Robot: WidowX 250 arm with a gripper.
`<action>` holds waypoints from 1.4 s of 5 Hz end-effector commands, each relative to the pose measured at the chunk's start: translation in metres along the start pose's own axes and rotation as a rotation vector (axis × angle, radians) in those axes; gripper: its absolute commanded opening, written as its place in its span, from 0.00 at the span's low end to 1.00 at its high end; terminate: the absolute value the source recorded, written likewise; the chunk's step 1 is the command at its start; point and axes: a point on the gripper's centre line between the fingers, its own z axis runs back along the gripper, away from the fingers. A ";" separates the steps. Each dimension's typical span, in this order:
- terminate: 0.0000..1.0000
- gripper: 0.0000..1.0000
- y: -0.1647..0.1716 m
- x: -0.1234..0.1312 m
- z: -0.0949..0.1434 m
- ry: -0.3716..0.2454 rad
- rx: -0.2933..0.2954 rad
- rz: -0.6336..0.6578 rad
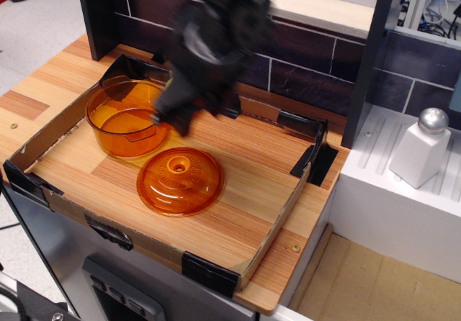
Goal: Put carrot in pot
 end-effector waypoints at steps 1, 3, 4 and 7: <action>0.00 0.00 0.001 0.070 0.000 0.026 0.037 0.054; 0.00 1.00 -0.003 0.068 -0.016 0.011 0.060 0.058; 0.00 1.00 -0.006 0.073 -0.008 0.062 0.062 0.117; 0.00 1.00 -0.018 0.087 0.066 0.072 -0.007 0.106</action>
